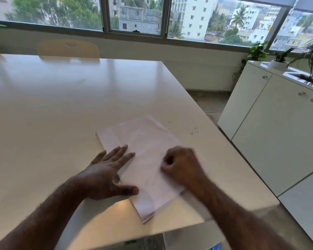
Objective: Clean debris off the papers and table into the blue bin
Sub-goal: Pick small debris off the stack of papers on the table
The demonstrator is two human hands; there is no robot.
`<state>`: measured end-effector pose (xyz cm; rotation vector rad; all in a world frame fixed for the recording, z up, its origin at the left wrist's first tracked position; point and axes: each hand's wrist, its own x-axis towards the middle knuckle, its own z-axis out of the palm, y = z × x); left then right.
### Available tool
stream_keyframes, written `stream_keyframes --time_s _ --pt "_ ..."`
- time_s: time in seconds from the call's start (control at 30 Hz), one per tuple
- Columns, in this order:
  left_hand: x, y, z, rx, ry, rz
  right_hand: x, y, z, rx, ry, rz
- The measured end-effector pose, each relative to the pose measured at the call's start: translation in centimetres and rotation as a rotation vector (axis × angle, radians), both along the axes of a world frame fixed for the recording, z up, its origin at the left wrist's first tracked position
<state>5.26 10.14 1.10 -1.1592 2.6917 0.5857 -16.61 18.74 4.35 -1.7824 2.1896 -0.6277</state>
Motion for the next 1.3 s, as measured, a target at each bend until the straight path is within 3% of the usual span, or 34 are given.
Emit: stream_keyframes --time_s 0.07,0.13,0.23,0.3,0.43,0.47,0.6,0.8,0.93,0.97,1.1,1.13,1.2,1.3 --pt "-0.1 0.1 -0.1 0.007 -0.004 0.001 -4.4 -1.1 0.3 -0.029 0.081 -0.274" --pt "-0.1 0.2 -0.1 0.012 -0.001 0.002 -3.7 -0.9 -0.1 -0.095 0.142 -0.32" --pt "0.0 0.2 0.0 0.001 0.009 0.01 4.0 1.5 -0.6 -0.081 0.07 0.077" --pt "0.0 0.1 0.2 0.014 -0.001 0.006 3.8 1.5 -0.4 -0.018 0.036 0.144" --pt "-0.1 0.1 0.0 0.019 -0.009 0.002 -3.6 -0.8 -0.2 -0.052 0.147 -0.271" --pt "-0.1 0.2 -0.1 0.018 -0.007 0.003 -2.9 -0.6 -0.4 -0.065 0.178 -0.249" --pt "0.1 0.1 0.0 0.007 0.007 0.011 4.7 2.0 -0.5 -0.006 0.038 0.221" --pt "0.0 0.0 -0.4 -0.019 -0.001 0.0 -3.6 -0.8 -0.7 -0.078 0.184 -0.252" --pt "0.1 0.0 -0.2 -0.016 -0.007 0.001 4.1 2.0 -1.2 -0.043 0.051 0.199" --pt "0.1 0.0 -0.2 -0.017 -0.01 0.0 3.5 2.0 -1.0 -0.045 0.038 0.191" --pt "-0.1 -0.2 -0.4 -0.015 -0.015 -0.002 -5.7 -0.9 -0.6 -0.049 0.123 -0.306" --pt "0.0 -0.1 -0.4 -0.014 -0.017 -0.002 -6.1 -0.9 -0.7 -0.081 0.175 -0.347" --pt "0.1 0.2 -0.6 -0.011 -0.018 -0.006 -2.5 -0.1 -1.1 -0.119 0.168 -0.215" --pt "0.1 0.0 -0.3 -0.028 -0.019 0.008 4.1 2.3 -1.8 -0.094 0.081 0.179"
